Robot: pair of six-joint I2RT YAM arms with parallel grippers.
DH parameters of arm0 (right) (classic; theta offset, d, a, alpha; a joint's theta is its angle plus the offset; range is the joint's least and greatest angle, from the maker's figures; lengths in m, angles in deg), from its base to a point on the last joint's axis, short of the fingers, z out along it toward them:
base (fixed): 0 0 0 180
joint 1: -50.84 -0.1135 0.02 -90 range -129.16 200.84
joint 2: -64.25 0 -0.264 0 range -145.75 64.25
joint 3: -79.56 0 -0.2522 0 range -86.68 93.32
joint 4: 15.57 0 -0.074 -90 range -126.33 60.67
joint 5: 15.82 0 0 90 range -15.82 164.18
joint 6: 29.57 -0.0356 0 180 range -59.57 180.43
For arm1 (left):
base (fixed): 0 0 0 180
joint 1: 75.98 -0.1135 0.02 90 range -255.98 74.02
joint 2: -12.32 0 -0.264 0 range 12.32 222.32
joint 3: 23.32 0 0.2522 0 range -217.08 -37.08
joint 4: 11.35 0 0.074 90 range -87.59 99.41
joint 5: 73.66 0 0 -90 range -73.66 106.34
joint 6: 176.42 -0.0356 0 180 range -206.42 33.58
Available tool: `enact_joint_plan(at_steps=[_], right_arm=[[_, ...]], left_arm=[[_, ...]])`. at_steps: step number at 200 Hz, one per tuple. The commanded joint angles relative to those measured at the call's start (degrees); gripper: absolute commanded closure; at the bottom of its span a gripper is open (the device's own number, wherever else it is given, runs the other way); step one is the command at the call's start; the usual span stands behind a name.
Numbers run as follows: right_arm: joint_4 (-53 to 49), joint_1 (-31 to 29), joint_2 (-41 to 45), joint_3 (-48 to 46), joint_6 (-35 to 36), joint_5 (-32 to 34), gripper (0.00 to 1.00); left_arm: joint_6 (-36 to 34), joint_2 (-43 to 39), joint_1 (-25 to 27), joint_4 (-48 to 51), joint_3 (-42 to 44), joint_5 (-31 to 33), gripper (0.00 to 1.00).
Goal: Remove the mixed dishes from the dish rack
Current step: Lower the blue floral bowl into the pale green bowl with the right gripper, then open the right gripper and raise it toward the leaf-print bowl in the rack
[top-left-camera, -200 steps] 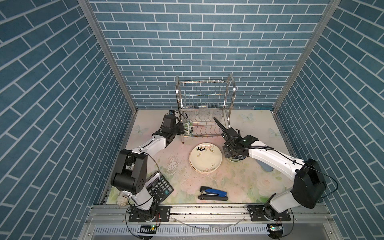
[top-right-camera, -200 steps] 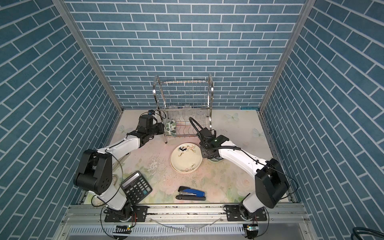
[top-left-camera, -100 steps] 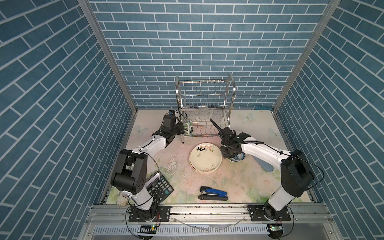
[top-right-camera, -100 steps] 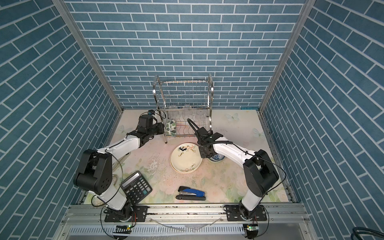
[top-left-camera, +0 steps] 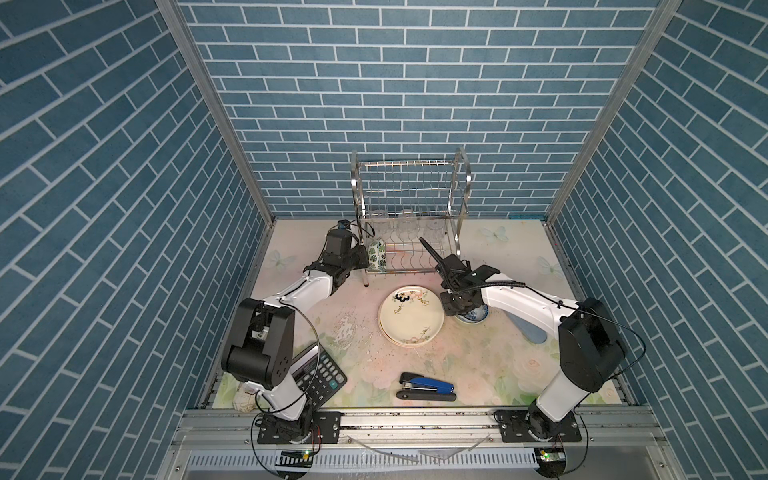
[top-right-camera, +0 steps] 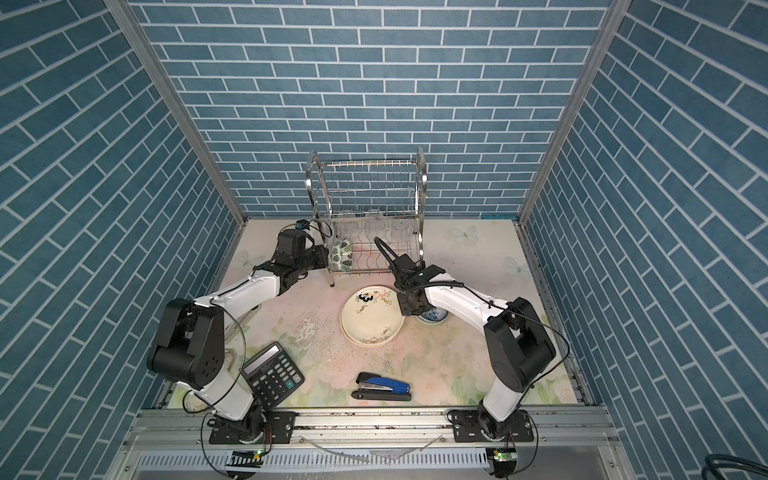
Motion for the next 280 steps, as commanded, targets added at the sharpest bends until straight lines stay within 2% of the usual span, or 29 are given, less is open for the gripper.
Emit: enact_joint_plan(at_steps=[1,101,136,163,185,258,280], right_arm=[[-1.5,0.4,0.0,1.0,-0.4,0.4,0.73],[-3.3,0.0,7.1,0.3,-1.7,-2.1,0.70],[-3.2,-0.1,6.4,-0.4,-1.4,-2.0,0.83],[-2.8,-0.6,5.2,-1.0,-1.0,-2.0,0.88],[-2.4,-0.8,4.7,-1.5,-0.7,-1.6,0.97],[-1.7,-1.4,5.0,-1.3,-0.7,-1.2,0.99],[0.9,-1.5,7.8,-0.6,0.0,-1.5,0.93]], left_arm=[[0.2,0.1,-0.2,1.7,0.2,-2.0,0.97],[0.1,-0.1,-0.2,2.3,-0.2,-1.8,0.97],[0.1,0.1,-0.2,2.4,-0.4,-1.7,0.97],[0.2,0.4,-0.2,2.4,-0.4,-1.9,0.97],[0.2,0.7,-0.2,2.4,-0.6,-1.8,0.97],[0.1,1.1,-0.2,2.8,-1.0,-1.8,0.97],[0.1,0.9,-0.2,2.8,-0.9,-1.8,0.97]])
